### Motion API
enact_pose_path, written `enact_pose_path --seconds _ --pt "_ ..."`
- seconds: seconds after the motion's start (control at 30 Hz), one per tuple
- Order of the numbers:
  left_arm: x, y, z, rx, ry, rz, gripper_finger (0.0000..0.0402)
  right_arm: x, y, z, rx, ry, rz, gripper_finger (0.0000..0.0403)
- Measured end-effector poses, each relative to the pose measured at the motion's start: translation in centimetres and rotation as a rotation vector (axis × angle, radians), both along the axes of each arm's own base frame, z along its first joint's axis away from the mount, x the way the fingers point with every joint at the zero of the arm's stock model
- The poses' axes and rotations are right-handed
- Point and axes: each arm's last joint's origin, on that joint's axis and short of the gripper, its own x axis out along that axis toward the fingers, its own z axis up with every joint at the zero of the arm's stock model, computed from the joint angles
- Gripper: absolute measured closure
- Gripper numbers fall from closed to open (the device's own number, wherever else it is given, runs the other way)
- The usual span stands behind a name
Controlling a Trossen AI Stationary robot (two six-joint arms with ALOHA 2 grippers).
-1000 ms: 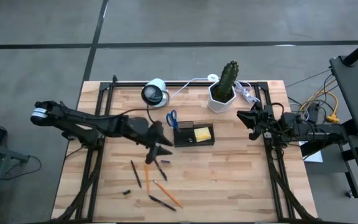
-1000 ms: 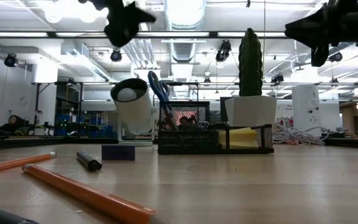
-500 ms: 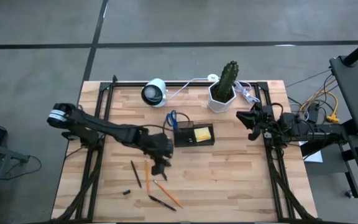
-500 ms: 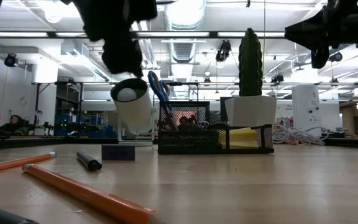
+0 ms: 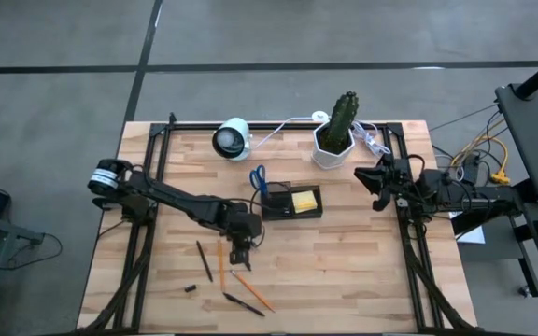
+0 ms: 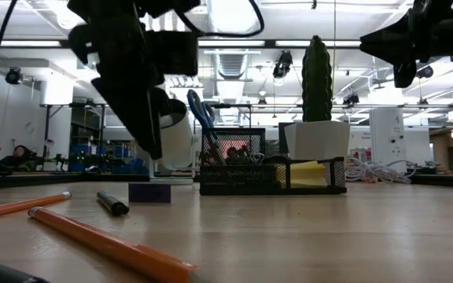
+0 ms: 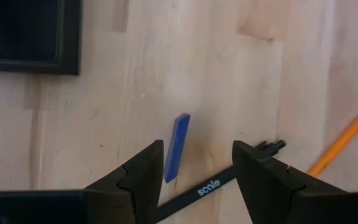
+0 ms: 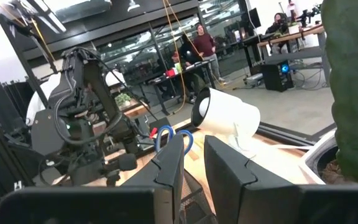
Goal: Pick and place office supplies into organizer
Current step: Put the blue eraser into the black desk organizer
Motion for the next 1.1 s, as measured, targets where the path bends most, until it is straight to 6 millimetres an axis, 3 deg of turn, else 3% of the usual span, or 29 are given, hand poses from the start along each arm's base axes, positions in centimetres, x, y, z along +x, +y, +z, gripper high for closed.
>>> enact_pose_path --seconds 0.67,1.1 --pt "0.7 -0.6 -3.6 0.083 0.105 -0.024 0.0227 0.0 0.0 -0.1 0.008 0.008 0.001 0.0349" --pt "1.0 -0.7 -3.7 0.085 0.084 -0.019 0.0227 0.0 0.0 -0.1 0.006 0.008 0.001 0.0349"
